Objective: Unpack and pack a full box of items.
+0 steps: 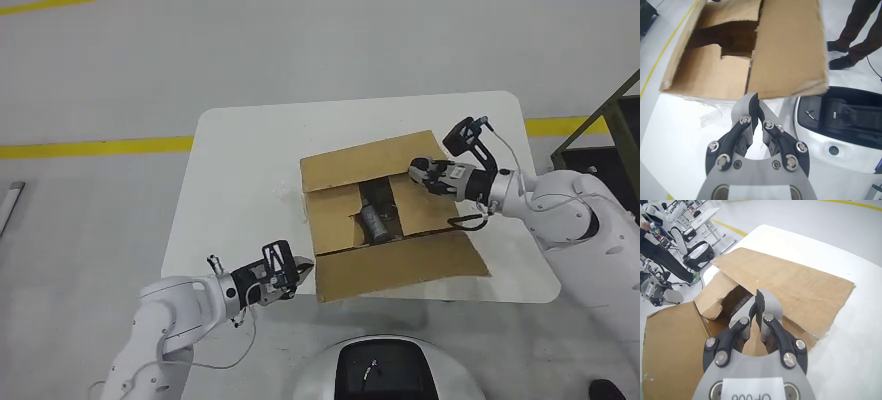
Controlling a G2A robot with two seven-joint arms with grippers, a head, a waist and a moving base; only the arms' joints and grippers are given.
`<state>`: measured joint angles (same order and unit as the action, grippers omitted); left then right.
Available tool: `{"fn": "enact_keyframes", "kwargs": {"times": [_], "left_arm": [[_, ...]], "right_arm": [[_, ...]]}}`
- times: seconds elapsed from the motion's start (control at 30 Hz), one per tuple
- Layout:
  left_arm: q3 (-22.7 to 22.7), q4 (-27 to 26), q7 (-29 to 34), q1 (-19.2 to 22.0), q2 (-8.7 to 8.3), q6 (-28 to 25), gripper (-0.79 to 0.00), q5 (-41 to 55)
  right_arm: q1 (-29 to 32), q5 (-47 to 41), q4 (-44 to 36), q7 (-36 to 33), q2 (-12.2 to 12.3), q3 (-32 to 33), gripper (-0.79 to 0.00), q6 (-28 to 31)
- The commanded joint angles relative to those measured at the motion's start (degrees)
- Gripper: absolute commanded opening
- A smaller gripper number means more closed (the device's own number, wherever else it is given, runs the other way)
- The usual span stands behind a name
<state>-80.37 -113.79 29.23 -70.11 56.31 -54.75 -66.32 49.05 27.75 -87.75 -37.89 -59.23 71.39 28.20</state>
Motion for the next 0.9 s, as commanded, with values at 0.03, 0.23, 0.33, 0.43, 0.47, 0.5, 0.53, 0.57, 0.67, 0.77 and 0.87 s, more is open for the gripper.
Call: {"fn": "enact_keyframes", "kwargs": {"times": [0.03, 0.23, 0.33, 0.43, 0.47, 0.5, 0.53, 0.57, 0.67, 0.77, 0.87], "left_arm": [[1.02, 1.06, -1.49, 2.06, 0.24, 3.53, -0.785, 0.12], [2.84, 2.57, -0.70, 5.28, 0.36, 5.72, -0.785, -2.16], [2.44, 3.33, 0.56, 5.20, 0.06, 4.77, -0.785, -3.95], [1.78, 3.37, 2.14, 3.76, -0.47, 2.33, -0.785, -8.31], [1.59, 3.64, 2.21, 2.88, -0.64, 1.60, -0.785, -9.40], [1.37, 3.54, 1.96, 2.12, -0.80, 0.72, -0.785, -10.39], [1.25, 3.64, 1.77, 1.16, -0.96, -0.23, -0.785, -11.04], [1.13, 3.39, 1.46, 0.32, -1.11, -1.30, -0.785, -11.55], [0.63, 3.31, 0.12, -2.19, -1.43, -2.87, -0.785, -10.82], [0.44, 2.05, 0.27, -3.60, -1.70, -3.25, -0.785, -8.69], [0.96, 0.94, -0.37, -4.04, -1.94, -3.25, -0.785, -7.30]], "right_arm": [[-0.28, -0.27, -0.86, 0.47, 0.25, 1.58, -0.785, 0.10], [-0.78, 2.98, -2.12, 2.48, 0.90, 5.40, -0.785, -0.96], [-0.23, 4.39, -2.40, 2.38, 1.25, 6.72, -0.785, -0.54], [0.71, 6.20, -2.83, 2.54, 1.57, 7.77, -0.785, -0.17], [1.10, 6.87, -3.15, 2.81, 1.67, 8.12, -0.785, -0.14], [1.49, 7.50, -3.51, 3.14, 1.77, 8.49, -0.785, -0.15], [1.87, 8.61, -4.00, 3.76, 1.88, 8.98, -0.785, -0.12], [2.29, 9.77, -4.39, 4.72, 1.98, 9.60, -0.785, -0.30], [3.97, 13.65, -4.89, 7.69, 2.30, 11.59, -0.785, -1.67], [6.05, 19.98, -5.00, 9.25, 2.74, 13.48, -0.785, -3.75], [8.97, 20.22, -4.39, 10.22, 2.86, 14.68, -0.785, -5.55]]}}
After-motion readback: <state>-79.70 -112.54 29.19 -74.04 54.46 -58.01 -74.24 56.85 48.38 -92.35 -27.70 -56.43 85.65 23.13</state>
